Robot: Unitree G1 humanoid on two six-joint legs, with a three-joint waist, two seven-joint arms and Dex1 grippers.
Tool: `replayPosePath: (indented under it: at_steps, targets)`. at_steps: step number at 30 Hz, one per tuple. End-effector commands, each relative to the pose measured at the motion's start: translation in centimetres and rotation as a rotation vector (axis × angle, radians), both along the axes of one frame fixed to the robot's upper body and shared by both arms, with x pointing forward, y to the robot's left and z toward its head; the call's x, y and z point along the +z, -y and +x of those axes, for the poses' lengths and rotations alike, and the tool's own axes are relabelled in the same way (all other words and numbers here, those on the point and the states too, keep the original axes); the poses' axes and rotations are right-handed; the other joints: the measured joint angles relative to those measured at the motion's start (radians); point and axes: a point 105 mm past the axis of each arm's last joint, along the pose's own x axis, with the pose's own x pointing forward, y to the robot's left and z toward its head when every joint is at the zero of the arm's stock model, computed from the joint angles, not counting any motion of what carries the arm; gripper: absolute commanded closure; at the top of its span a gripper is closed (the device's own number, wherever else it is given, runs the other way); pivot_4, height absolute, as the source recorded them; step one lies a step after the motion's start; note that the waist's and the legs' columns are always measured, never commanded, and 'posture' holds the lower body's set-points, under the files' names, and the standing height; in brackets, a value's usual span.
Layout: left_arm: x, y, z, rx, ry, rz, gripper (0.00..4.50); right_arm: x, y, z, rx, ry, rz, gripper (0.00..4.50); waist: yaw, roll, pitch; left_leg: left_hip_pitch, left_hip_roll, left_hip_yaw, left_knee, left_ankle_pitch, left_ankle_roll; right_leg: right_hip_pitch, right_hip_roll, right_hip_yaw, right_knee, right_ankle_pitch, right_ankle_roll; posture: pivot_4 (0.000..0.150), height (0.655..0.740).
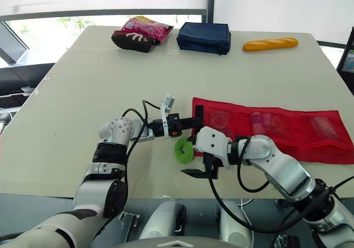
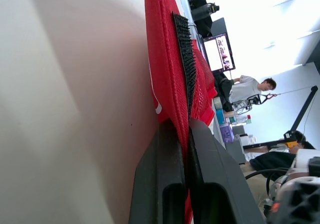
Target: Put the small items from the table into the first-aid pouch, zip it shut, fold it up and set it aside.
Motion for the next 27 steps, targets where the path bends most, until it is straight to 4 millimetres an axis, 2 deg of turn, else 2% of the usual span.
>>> replayPosePath:
  at_steps: [1, 6, 11, 14, 18, 22, 23, 27]
  targets:
    - [0.5, -0.6, 0.8, 0.041, 0.031, 0.003, 4.49, -0.3, -0.9, 0.3, 0.045, 0.019, -0.022, 0.0, -0.002, 0.0, 0.0, 0.0, 0.0, 0.0, 0.0, 0.0, 0.0, 0.0, 0.0, 0.0, 0.0, 0.0, 0.0, 0.15, 0.7134]
    - [0.2, -0.9, 1.1, 0.062, 0.024, 0.01, 4.49, -2.0, -1.7, 0.7, 0.036, -0.016, -0.097, 0.0, -0.009, 0.0, 0.0, 0.001, 0.0, 0.0, 0.0, 0.0, 0.0, 0.0, 0.0, 0.0, 0.001, 0.0, 0.002, 0.15, 0.7134]
    - [0.1, -0.9, 1.2, 0.068, 0.028, 0.013, 4.49, -3.5, -1.0, 1.6, -0.073, -0.068, -0.209, 0.0, -0.012, 0.0, 0.0, 0.003, 0.0, 0.0, 0.0, 0.0, 0.0, 0.002, 0.0, 0.0, 0.002, 0.0, 0.0, 0.15, 0.7134]
    - [-0.1, -1.0, 1.3, 0.073, 0.029, 0.016, 4.5, -3.8, -0.4, 1.7, -0.119, -0.104, -0.251, 0.82, -0.013, 0.001, -0.001, 0.003, 0.0, 0.0, 0.0, 0.0, 0.0, 0.002, 0.0, 0.0, 0.001, 0.0, 0.0, 0.15, 0.7134]
    - [-0.3, -1.0, 1.5, 0.079, 0.028, 0.018, 4.5, -3.5, 0.0, 1.9, -0.143, -0.09, -0.265, 2.75, -0.013, 0.001, -0.001, 0.004, 0.0, 0.0, 0.0, 0.0, -0.001, 0.004, -0.001, 0.0, 0.001, 0.0, 0.001, 0.15, 0.7134]
    - [-0.2, -1.1, 1.4, 0.077, 0.034, 0.016, 4.5, -3.0, 0.3, 2.4, -0.177, -0.061, -0.251, 4.26, -0.014, 0.001, -0.001, 0.005, 0.0, -0.001, 0.0, 0.0, -0.001, 0.004, -0.001, 0.0, 0.001, -0.002, 0.003, 0.15, 0.7134]
    - [-0.2, -1.1, 1.4, 0.078, 0.038, 0.019, 4.5, -2.7, 0.4, 2.5, -0.185, -0.054, -0.239, 4.44, -0.015, 0.001, -0.001, 0.005, 0.0, 0.0, 0.0, 0.0, -0.001, 0.004, -0.001, 0.0, 0.001, -0.002, 0.003, 0.15, 0.7134]
    - [-0.3, -1.4, 1.2, 0.065, 0.08, 0.058, 4.5, 0.1, -0.2, 2.1, -0.215, -0.078, -0.029, 4.44, -0.018, 0.001, -0.001, 0.005, 0.0, -0.001, 0.0, 0.0, -0.001, 0.004, -0.001, 0.0, 0.001, -0.002, 0.003, 0.15, 0.7134]
